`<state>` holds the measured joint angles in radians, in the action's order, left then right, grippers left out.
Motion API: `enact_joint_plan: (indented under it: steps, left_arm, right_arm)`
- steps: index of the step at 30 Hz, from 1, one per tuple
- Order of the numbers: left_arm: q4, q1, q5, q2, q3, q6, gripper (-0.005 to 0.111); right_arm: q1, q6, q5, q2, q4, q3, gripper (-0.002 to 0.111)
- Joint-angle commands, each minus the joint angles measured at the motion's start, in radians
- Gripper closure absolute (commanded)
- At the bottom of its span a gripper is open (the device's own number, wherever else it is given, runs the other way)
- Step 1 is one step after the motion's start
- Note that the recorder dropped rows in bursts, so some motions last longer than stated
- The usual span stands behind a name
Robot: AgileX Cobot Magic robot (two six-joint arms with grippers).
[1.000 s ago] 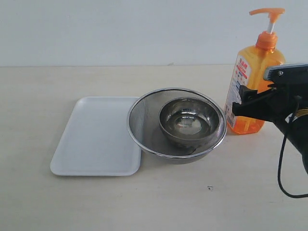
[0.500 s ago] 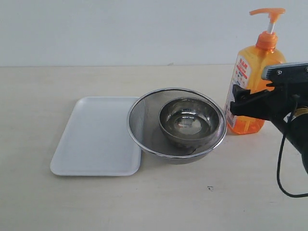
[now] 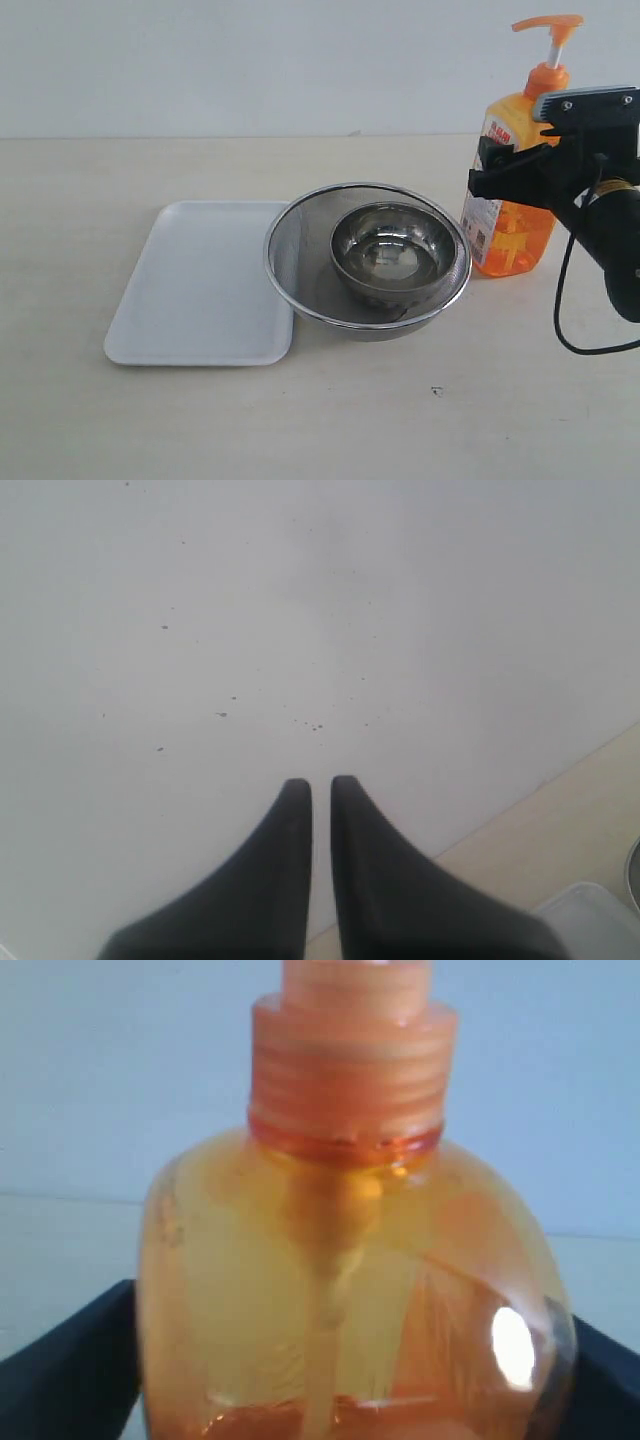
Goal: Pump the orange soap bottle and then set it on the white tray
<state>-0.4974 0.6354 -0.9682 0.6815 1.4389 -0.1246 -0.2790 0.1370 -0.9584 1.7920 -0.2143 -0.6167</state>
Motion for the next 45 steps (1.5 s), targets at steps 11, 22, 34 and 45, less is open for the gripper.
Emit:
enact_joint_plan:
  steps: [11,22,34,45]
  left_arm:
    - [0.011,0.003,-0.011,0.006,-0.003,-0.003,0.102]
    - [0.011,0.003,-0.049,0.006,-0.003,-0.003,0.102]
    - [0.011,0.003,-0.055,0.006,-0.003,-0.003,0.102]
    - [0.011,0.003,-0.057,0.002,-0.003,-0.003,0.102]
  right_arm:
    - [0.002,0.005,0.03,-0.005,-0.014,-0.005,0.108]
    - [0.002,0.163,0.023,-0.019,-0.007,-0.005,0.108]
    - [0.002,0.213,0.013,-0.128,-0.003,-0.005,0.108]
    - [0.002,0.271,0.069,-0.239,-0.002,-0.005,0.108]
